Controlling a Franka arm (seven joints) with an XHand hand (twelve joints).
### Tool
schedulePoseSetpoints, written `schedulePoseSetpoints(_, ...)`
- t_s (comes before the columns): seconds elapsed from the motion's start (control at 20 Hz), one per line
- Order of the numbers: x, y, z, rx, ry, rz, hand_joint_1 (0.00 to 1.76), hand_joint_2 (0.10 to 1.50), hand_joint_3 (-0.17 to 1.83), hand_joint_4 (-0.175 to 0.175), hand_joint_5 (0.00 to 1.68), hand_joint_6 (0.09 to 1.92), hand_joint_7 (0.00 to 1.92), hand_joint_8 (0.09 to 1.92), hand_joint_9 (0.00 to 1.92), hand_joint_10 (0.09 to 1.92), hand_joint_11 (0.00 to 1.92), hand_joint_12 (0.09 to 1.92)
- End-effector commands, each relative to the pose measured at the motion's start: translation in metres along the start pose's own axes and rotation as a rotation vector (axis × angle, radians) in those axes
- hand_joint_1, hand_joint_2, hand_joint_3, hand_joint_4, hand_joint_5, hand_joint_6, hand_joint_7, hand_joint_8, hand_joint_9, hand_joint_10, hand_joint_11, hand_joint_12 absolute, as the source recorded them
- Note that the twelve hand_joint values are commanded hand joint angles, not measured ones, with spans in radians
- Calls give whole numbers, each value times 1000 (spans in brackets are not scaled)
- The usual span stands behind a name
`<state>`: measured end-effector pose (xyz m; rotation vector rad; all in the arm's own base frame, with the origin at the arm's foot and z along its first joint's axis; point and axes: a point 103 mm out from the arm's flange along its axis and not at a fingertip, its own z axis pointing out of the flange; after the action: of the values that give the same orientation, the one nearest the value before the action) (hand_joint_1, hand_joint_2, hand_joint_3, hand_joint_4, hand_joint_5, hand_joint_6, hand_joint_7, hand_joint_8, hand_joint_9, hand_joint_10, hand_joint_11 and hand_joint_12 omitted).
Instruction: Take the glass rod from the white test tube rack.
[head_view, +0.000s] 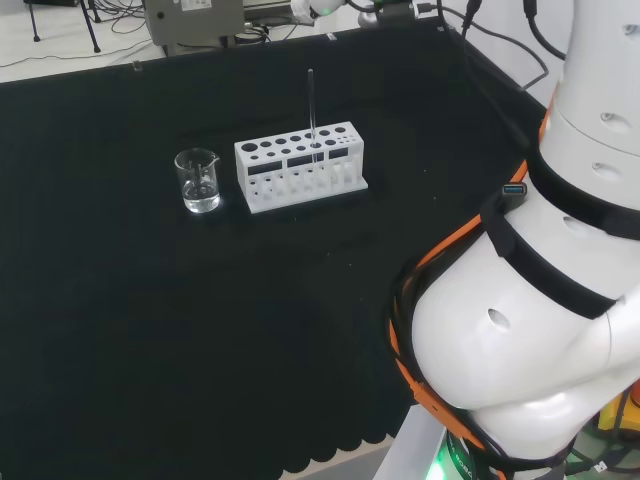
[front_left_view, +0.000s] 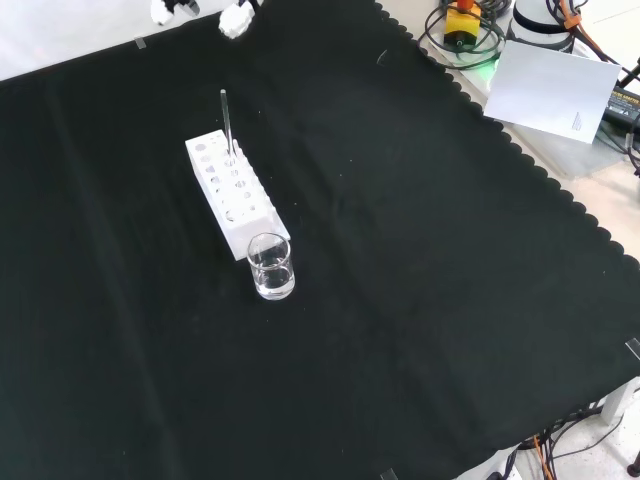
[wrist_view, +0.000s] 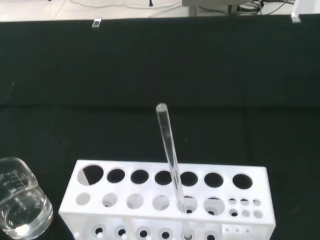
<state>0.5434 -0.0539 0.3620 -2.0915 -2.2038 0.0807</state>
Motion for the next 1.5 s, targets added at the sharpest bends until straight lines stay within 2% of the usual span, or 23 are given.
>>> schedulePoseSetpoints(0.05, 3, 6, 15, 11, 0, -23, 613, 898, 388, -175, 500, 121, 688, 1033, 879, 1086, 712, 1328)
schedulePoseSetpoints(0.15, 3, 7, 22, 19, -1, -25, 611, 901, 387, -175, 498, 192, 698, 1033, 897, 1089, 740, 1319)
schedulePoseSetpoints(0.35, 7, 7, 34, 35, -5, -36, 608, 904, 388, -175, 371, 595, 716, 1049, 931, 1129, 818, 1304)
schedulePoseSetpoints(0.5, 9, 9, 42, 44, -2, -43, 606, 903, 395, -175, 336, 730, 735, 1067, 955, 1159, 873, 1305)
schedulePoseSetpoints(1.05, 8, 18, 67, 65, 10, -61, 606, 903, 404, -175, 327, 841, 756, 1108, 1017, 1194, 973, 1302)
schedulePoseSetpoints(1.25, 8, 19, 73, 73, 8, -63, 612, 901, 410, -175, 320, 871, 763, 1147, 1064, 1248, 1072, 1282)
schedulePoseSetpoints(1.5, 7, 25, 93, 81, 16, -66, 624, 900, 414, -175, 313, 890, 764, 1187, 1115, 1305, 1197, 1269)
